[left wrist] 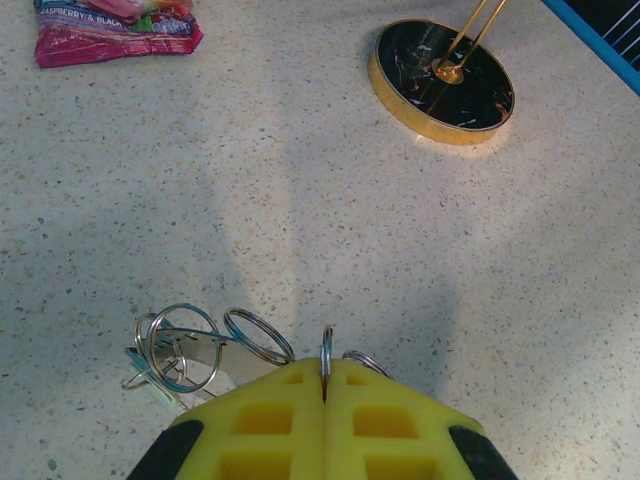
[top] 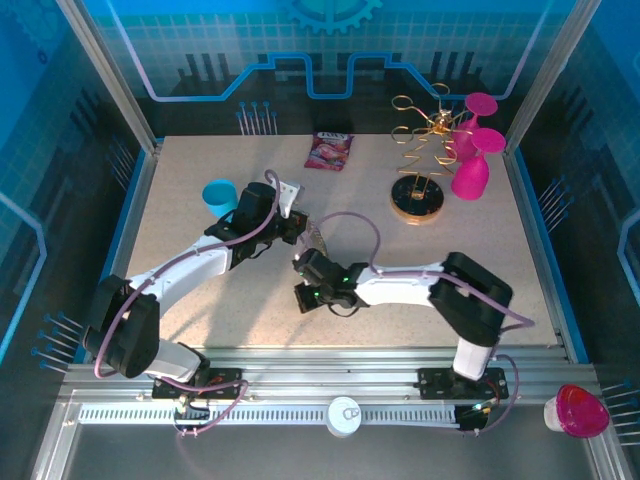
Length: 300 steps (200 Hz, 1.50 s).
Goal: Put the keys on the keyring
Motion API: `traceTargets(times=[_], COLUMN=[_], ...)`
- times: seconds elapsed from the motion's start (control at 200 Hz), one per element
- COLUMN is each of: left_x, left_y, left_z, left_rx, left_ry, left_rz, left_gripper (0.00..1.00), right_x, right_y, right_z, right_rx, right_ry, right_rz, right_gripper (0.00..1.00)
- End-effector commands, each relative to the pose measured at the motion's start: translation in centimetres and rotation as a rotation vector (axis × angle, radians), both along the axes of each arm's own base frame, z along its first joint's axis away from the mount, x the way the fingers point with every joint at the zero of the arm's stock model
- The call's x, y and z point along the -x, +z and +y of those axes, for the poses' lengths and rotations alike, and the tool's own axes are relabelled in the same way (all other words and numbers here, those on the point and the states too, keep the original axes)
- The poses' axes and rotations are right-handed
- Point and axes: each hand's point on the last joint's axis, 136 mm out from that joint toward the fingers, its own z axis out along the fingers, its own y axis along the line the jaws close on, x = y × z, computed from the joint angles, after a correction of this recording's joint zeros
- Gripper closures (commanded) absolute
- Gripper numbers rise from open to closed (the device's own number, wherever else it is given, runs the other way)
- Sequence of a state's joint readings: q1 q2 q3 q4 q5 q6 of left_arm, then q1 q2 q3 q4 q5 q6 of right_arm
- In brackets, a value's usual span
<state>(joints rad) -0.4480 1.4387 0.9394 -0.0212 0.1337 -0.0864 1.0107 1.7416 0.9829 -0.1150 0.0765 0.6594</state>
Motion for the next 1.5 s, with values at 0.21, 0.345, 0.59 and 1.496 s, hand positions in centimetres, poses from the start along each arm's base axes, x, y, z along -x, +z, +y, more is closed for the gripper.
traceTargets(times=[0.21, 0.345, 0.59, 1.496], left_x=[0.4, 1.1, 1.9, 2.0], left_y=[1.5, 1.5, 1.9, 1.4], left_z=[0.0, -0.2, -0.8, -0.5], left_rx=[-0.019, -0.028, -0.043, -0.065], left_ry=[-0.044, -0.091, -0.165, -0.165], left_rz=[-0.087, -0.101, -0.111, -0.103], left_gripper=[1.00, 1.00, 1.00, 1.00], right_x=[1.7, -0.2, -2.8, -7.2], right_y=[0.5, 0.6, -0.4, -2.5], right_z=[-13.4, -16.7, -16.8, -15.2], right_rx=[0.209, 0.248, 0.245, 0.218], right_ry=[-0.081, -0.137, -0.127, -0.157], right_rz=[0.066, 0.084, 0.141, 0.170], right_gripper=[1.00, 1.00, 1.00, 0.83])
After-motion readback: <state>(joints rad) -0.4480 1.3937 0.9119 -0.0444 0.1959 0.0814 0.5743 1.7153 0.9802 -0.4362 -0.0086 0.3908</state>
